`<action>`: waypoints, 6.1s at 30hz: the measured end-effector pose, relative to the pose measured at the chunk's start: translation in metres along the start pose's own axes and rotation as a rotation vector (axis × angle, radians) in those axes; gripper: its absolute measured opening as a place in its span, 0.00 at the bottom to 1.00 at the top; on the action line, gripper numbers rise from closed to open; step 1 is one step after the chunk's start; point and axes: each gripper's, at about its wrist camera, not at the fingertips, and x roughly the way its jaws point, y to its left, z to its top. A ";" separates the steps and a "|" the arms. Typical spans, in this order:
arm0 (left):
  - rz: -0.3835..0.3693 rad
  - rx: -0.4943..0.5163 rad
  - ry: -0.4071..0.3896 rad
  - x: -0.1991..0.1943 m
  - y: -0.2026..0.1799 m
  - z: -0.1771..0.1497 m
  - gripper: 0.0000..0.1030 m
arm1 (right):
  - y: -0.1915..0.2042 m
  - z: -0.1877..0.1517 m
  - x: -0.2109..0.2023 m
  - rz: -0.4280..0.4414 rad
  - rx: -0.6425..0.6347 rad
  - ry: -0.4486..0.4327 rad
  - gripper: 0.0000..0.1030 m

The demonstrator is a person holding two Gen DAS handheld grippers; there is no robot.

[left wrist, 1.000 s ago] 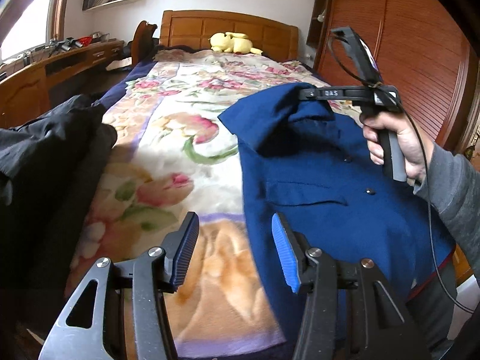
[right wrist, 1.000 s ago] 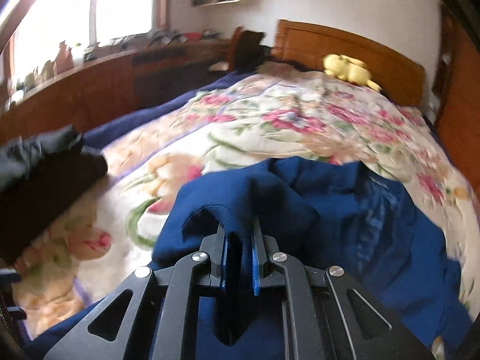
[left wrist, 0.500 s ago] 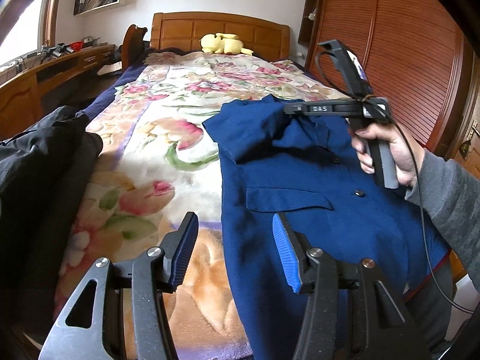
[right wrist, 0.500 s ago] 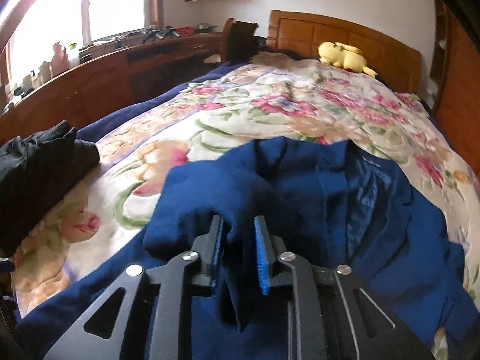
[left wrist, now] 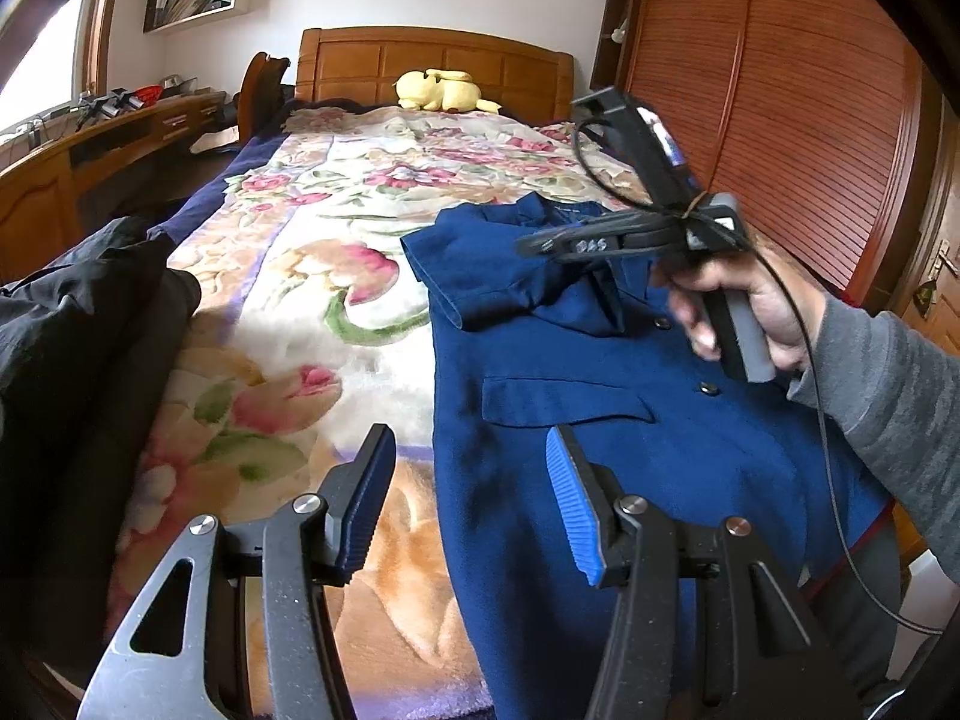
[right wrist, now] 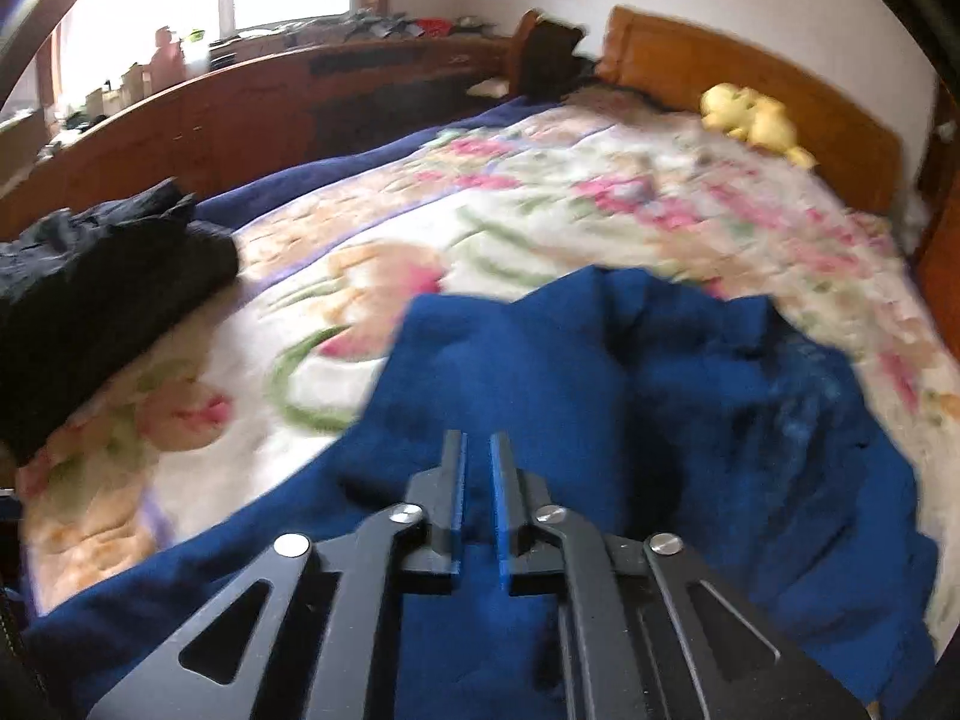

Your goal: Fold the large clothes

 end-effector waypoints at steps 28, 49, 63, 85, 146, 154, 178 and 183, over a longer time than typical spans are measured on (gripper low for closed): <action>0.017 0.022 -0.015 -0.001 -0.031 -0.002 0.53 | -0.093 -0.044 -0.145 -0.164 0.186 -0.240 0.08; -0.020 0.040 0.010 0.018 -0.063 0.006 0.53 | -0.084 -0.179 -0.183 -0.231 0.266 -0.011 0.66; -0.008 0.033 0.043 0.021 -0.062 -0.004 0.53 | -0.043 -0.161 -0.124 -0.085 0.142 0.019 0.69; -0.005 0.071 0.061 0.028 -0.081 0.001 0.53 | -0.157 -0.186 -0.190 -0.285 0.342 -0.063 0.04; -0.033 -0.006 0.130 0.259 0.035 0.131 0.51 | -0.124 0.056 0.023 0.019 0.074 -0.029 0.53; -0.140 -0.029 0.165 0.267 0.032 0.129 0.19 | -0.111 0.087 0.086 0.114 0.083 0.116 0.38; -0.040 -0.172 0.092 0.242 0.088 0.140 0.00 | -0.122 0.121 0.142 -0.193 0.094 0.136 0.27; -0.010 -0.130 0.064 0.231 0.084 0.144 0.01 | -0.126 0.096 0.092 -0.134 0.129 0.038 0.65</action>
